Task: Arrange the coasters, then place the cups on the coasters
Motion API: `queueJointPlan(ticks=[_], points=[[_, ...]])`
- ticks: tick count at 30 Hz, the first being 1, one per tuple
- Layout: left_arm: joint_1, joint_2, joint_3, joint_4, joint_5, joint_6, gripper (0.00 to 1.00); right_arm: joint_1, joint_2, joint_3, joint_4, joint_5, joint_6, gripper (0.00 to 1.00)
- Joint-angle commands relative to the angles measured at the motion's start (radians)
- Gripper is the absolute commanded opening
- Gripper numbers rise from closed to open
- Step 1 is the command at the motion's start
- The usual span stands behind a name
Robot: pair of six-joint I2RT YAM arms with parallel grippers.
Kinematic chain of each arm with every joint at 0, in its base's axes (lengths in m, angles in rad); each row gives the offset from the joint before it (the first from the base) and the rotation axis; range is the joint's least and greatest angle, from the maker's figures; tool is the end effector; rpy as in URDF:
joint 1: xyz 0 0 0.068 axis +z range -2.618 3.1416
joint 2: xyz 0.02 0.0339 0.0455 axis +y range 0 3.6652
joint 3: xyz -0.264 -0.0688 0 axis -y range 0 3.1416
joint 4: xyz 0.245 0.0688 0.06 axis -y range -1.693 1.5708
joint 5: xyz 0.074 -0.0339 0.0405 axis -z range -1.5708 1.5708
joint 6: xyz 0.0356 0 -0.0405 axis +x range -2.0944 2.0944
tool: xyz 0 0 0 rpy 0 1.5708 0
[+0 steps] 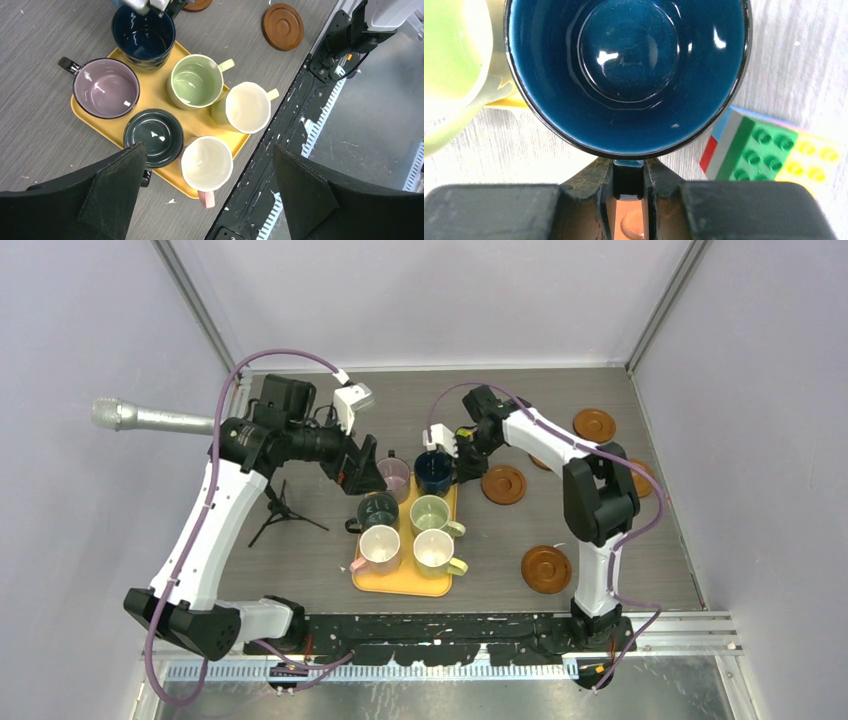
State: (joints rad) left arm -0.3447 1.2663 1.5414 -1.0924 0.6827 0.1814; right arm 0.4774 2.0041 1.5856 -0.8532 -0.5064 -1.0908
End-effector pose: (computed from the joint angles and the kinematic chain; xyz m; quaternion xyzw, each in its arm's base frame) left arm 0.2088 -0.0988 0.4155 0.3468 0.8141 -0.3385 0.3201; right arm 0.3563 0.2037 0.2079 -0.7025 0.6514 0.1926 0.2123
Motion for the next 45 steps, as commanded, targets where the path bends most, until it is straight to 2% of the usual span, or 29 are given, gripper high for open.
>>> queueJointPlan(ticks=[1, 6, 11, 17, 22, 28, 36, 40, 45], points=[[0.006, 0.007, 0.007, 0.056, 0.036, -0.016, 1.0, -0.028, -0.187, -0.017, 0.068, -0.056, 0.094, 0.01], [0.006, 0.031, 0.033, 0.065, 0.035, -0.02, 1.0, -0.119, -0.329, -0.031, 0.049, -0.092, 0.153, 0.0], [0.005, 0.076, 0.081, 0.04, -0.002, -0.026, 1.0, -0.348, -0.423, 0.005, -0.058, -0.143, 0.126, 0.0], [0.004, 0.114, 0.126, 0.021, -0.059, 0.014, 1.0, -0.642, -0.429, 0.04, -0.175, -0.166, 0.033, 0.01], [0.004, 0.139, 0.145, 0.024, -0.083, 0.041, 1.0, -0.816, -0.347, 0.104, -0.169, -0.147, 0.064, 0.01], [0.004, 0.181, 0.17, 0.033, -0.1, 0.026, 1.0, -0.885, -0.166, 0.195, -0.023, -0.012, 0.233, 0.01], [0.005, 0.219, 0.233, -0.03, -0.153, 0.052, 1.0, -0.896, 0.097, 0.424, 0.025, 0.099, 0.423, 0.01], [0.006, 0.224, 0.241, -0.045, -0.188, 0.067, 1.0, -0.896, 0.152, 0.449, 0.084, 0.121, 0.533, 0.01], [0.006, 0.228, 0.245, -0.052, -0.206, 0.069, 1.0, -0.893, 0.158, 0.405, 0.131, 0.104, 0.56, 0.01]])
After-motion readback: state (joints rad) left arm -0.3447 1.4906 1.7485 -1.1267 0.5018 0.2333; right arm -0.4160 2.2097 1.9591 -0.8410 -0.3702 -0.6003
